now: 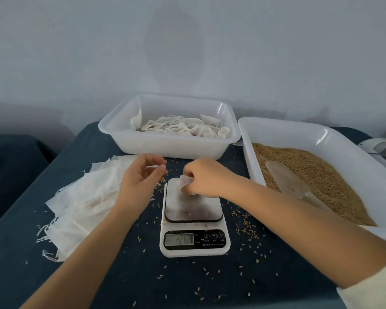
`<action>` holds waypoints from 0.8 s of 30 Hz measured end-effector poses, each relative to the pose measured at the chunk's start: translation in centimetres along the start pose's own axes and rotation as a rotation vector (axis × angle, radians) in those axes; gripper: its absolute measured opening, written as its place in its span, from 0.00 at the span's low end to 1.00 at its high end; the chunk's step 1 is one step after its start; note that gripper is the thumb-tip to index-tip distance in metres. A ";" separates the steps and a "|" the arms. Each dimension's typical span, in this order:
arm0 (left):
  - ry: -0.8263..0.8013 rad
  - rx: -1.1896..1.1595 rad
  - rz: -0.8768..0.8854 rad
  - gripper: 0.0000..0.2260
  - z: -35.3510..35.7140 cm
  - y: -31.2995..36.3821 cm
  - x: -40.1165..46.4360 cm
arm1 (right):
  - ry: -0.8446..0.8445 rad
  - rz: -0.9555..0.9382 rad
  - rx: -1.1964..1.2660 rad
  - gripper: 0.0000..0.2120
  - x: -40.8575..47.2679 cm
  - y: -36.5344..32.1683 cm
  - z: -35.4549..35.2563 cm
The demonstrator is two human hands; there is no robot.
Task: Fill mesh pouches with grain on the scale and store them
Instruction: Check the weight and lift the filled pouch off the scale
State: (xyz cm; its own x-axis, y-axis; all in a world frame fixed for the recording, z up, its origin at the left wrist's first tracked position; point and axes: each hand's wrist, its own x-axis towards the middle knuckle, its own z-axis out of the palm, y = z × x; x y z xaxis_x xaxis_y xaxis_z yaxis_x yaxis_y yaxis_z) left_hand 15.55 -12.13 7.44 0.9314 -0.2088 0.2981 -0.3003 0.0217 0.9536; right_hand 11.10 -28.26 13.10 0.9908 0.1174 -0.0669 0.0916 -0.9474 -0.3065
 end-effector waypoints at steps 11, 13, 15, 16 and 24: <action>0.081 0.016 0.029 0.14 -0.6 -2.0 -3.1 | 0.377 0.025 0.562 0.01 -5.0 1.7 2.2; 0.113 0.042 0.011 0.13 -0.8 -2.5 -3.5 | 0.498 0.014 0.690 0.07 -6.0 2.5 3.4; 0.161 0.041 -0.019 0.10 -0.9 -3.1 -3.8 | 0.554 0.038 0.743 0.09 -6.9 3.4 5.3; 0.183 0.042 -0.032 0.08 -0.8 -3.4 -3.9 | 0.571 0.064 0.740 0.08 -7.1 3.8 6.3; 0.127 0.190 -0.030 0.12 -0.5 -4.5 -4.2 | 0.655 0.352 0.806 0.13 -6.6 6.5 8.6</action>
State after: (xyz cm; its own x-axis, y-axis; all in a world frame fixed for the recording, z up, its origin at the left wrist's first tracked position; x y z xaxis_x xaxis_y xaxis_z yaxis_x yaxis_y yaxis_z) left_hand 13.11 -10.82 1.90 0.9555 -0.0815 0.2837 -0.2938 -0.1693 0.9408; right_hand 4.28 -32.61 3.42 0.8311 -0.5287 0.1723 -0.0623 -0.3965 -0.9159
